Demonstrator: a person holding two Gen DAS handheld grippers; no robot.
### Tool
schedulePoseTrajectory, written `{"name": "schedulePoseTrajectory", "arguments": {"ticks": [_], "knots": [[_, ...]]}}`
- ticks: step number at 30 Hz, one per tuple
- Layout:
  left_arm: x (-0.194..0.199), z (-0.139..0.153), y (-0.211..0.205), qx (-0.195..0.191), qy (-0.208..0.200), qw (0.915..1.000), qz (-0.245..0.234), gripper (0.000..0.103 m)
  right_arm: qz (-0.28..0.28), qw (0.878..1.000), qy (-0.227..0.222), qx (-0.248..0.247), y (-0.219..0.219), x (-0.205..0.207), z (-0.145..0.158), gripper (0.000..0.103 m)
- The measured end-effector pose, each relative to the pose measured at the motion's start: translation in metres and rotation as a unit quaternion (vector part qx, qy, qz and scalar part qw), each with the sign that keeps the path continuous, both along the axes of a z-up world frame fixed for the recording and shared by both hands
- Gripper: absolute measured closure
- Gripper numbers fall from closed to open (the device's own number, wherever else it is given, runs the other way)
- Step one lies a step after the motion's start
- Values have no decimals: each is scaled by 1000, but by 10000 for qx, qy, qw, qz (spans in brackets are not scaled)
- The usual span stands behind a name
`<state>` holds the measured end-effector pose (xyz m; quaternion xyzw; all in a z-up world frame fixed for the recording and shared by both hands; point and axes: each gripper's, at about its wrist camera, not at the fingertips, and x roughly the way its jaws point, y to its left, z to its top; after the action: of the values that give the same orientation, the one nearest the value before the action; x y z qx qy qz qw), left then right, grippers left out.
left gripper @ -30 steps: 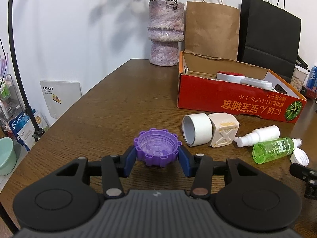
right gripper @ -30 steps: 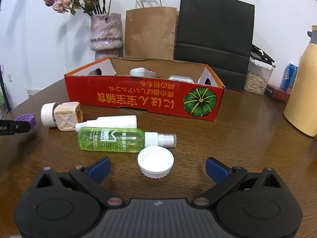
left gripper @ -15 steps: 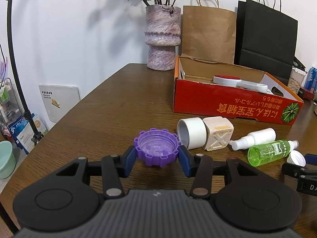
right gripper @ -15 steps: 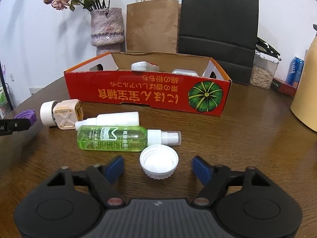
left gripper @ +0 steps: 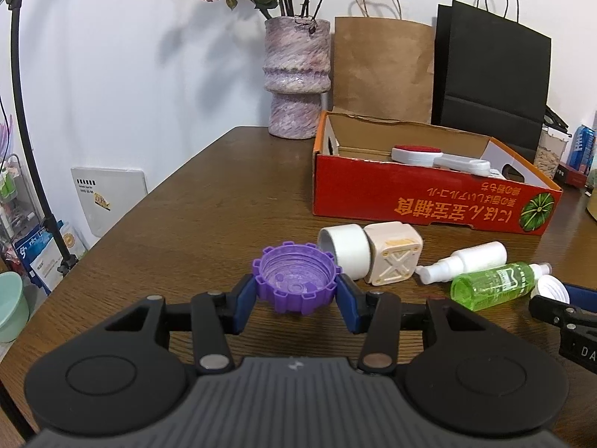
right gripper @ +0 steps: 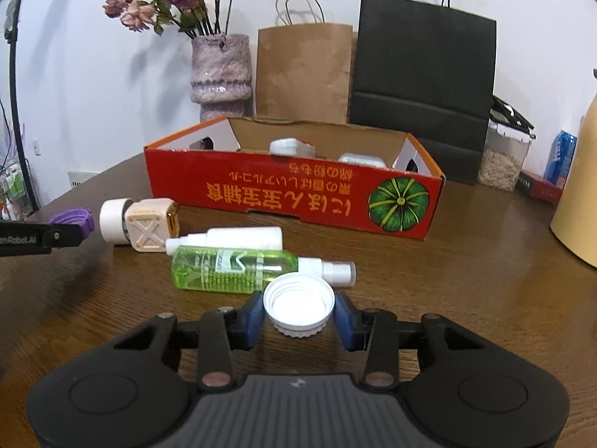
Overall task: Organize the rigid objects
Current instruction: 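Carry the purple cap with the left tool while the right tool carries the white cap over the box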
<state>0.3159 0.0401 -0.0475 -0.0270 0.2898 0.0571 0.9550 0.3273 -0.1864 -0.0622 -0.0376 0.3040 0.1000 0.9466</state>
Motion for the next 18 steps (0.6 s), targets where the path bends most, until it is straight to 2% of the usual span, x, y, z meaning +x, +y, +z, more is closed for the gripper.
{"name": "schedulePoseTrajectory", "arguments": {"ticks": [18], "knots": [[-5, 13, -32, 54, -202, 9996, -213, 56, 293, 9979, -549, 196, 6, -17, 25, 64]]}}
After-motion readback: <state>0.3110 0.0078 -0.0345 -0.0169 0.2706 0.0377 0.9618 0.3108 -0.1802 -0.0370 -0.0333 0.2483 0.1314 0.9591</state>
